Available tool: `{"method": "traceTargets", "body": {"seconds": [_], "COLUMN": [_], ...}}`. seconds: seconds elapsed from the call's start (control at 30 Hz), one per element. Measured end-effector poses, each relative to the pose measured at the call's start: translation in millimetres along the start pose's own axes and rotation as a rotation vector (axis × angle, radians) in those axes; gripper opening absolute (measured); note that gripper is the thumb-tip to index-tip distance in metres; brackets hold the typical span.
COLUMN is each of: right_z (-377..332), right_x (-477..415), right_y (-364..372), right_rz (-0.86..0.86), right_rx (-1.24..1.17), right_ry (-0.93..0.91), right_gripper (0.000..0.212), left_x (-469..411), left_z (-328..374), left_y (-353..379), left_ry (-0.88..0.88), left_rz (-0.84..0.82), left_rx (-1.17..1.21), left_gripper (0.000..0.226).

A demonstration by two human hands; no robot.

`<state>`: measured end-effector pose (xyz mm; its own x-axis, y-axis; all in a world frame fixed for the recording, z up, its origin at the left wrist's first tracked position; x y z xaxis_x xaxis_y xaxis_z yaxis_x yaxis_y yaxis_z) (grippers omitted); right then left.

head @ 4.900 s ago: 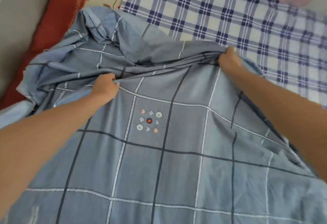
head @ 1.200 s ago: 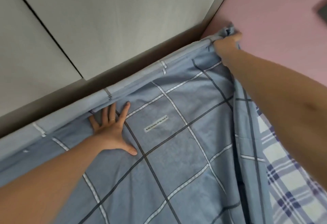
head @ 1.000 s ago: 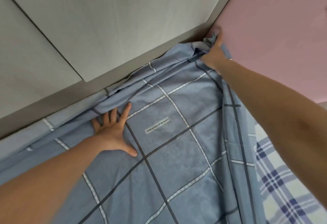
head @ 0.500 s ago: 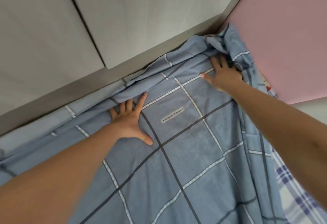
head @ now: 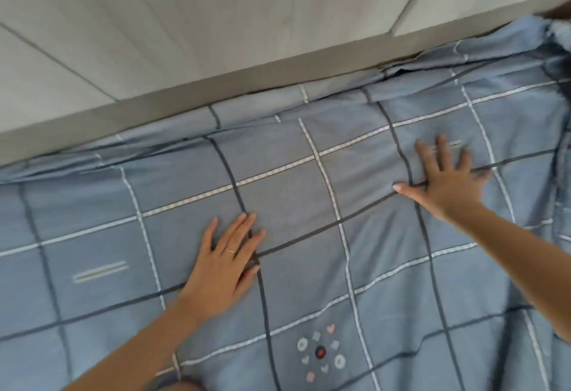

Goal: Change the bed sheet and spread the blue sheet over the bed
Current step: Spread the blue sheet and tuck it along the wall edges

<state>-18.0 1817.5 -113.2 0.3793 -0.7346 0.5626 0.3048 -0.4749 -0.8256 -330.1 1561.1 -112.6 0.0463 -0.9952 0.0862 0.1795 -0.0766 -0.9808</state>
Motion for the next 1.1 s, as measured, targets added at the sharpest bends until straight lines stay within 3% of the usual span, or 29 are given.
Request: {"method": "traceTargets", "body": {"seconds": [0.07,0.13,0.17,0.23,0.27,0.33,0.47,0.53,0.6,0.67,0.7,0.8,0.87,0.97,1.1], "right_z": [-6,-47,-73,-143,-174,-206,-211,-210,-200,-195,-198,-224,-264,-340,-401], "right_x": [9,19,18,23,32,43,37,37,45,59,62,57,44,15,-24], "right_y": [-5,-17,-21,-23,-17,-10,-19,-25,-15,-12,-15,-35,-48,-69,-83], "right_rz": [-0.052,0.01,0.093,0.238,0.247,0.181,0.076,-0.085,-0.31,-0.444,-0.394,-0.024,0.09,0.232,0.209], "right_rx": [-0.222,-0.339,-0.321,-0.144,-0.017,0.15,0.277,0.38,0.518,0.586,0.593,0.364,0.222,0.163,0.183], "right_ry": [0.291,0.364,0.258,-0.269,-0.518,-0.735,-0.742,-0.731,-0.753,-0.732,-0.725,-0.727,-0.766,-0.929,-0.836], "right_gripper": [0.099,0.096,0.091,0.075,0.072,0.073,0.043,0.025,0.025,0.026,0.025,0.044,0.051,0.064,0.071], "left_x": [16,19,17,10,5,-1,-10,-11,-8,0,3,24,36,36,14], "left_z": [-39,-65,-71,-71,-67,-58,-48,-45,-46,-60,-73,-142,-191,-241,-272], "left_y": [-9,-16,-20,-28,-31,-37,-38,-36,-41,-48,-51,-52,-49,-53,-61], "left_ry": [-0.107,-0.237,-0.289,-0.331,-0.329,-0.341,-0.337,-0.31,-0.28,-0.338,-0.403,-0.687,-0.813,-0.786,-0.769], "left_rz": [-0.012,-0.02,-0.028,-0.042,-0.041,-0.028,-0.092,-0.112,-0.054,-0.004,-0.017,-0.097,-0.215,-0.27,-0.286], "left_rx": [-0.007,-0.008,-0.005,-0.014,-0.013,0.025,0.014,0.007,0.049,0.09,0.09,0.116,0.146,0.036,-0.063], "left_gripper": [0.056,0.059,0.061,0.059,0.055,0.049,0.034,0.028,0.011,0.025,0.035,0.062,0.078,0.072,0.075]}}
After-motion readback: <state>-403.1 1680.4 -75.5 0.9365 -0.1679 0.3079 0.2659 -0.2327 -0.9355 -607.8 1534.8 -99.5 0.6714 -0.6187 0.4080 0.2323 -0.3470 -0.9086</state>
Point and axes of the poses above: each hand's wrist, its own x-axis away from the middle knuckle, its own y-axis out of the palm, z = x × y, the point moved 5 cm from there along -x, towards the middle knuckle, and after that the axes turned 15 degrees about -y, right-handed, at the moved point
